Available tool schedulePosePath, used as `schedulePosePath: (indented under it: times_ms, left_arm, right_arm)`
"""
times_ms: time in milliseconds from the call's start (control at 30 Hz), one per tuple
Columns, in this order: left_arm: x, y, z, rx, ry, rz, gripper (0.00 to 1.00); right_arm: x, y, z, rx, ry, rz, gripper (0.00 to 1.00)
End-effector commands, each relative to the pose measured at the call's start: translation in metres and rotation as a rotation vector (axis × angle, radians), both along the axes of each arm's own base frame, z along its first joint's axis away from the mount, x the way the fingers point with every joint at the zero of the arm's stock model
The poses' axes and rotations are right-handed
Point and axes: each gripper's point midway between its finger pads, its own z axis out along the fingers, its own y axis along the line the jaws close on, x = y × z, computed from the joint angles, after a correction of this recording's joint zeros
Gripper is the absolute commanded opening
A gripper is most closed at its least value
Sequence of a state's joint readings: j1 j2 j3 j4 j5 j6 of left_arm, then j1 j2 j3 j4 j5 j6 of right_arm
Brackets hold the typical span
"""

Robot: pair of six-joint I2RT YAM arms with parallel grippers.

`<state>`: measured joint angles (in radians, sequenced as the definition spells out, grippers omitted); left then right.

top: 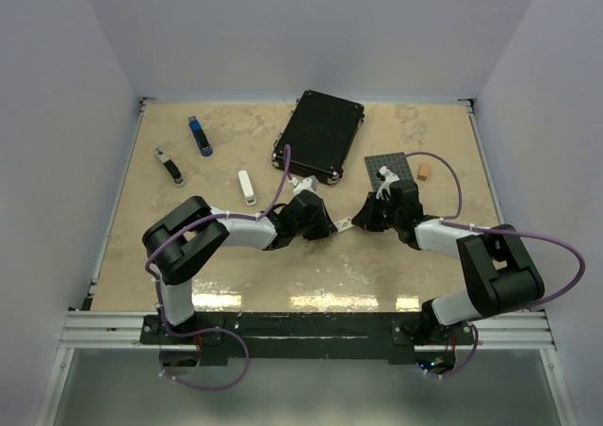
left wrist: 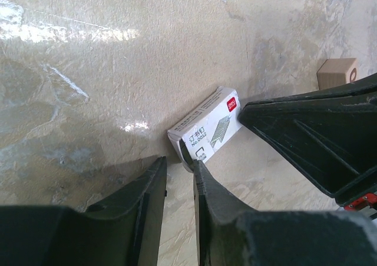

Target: Load the staples into the stapler

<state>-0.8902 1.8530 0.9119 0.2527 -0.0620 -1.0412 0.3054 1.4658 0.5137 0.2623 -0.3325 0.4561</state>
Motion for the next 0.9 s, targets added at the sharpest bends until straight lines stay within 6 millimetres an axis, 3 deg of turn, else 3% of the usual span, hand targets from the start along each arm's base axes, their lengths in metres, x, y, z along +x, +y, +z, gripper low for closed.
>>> schedulePosePath:
  times_ms: [0, 333, 600, 867]
  left_arm:
    - [0.015, -0.008, 0.018, -0.052, -0.036, 0.043, 0.29]
    - [0.014, -0.009, 0.02, -0.071, -0.036, 0.044, 0.26]
    - [0.018, -0.002, 0.035, -0.098, -0.079, 0.088, 0.33]
    - [0.021, -0.007, 0.028, -0.095, -0.067, 0.083, 0.36]
  right_arm:
    - [0.004, 0.002, 0.009, 0.021, -0.04, 0.007, 0.09]
    - [0.004, 0.002, 0.01, 0.019, -0.042, 0.007, 0.09]
    - [0.005, 0.001, 0.01, 0.019, -0.044, 0.004, 0.09]
    - [0.004, 0.002, 0.01, 0.018, -0.043, 0.005, 0.09]
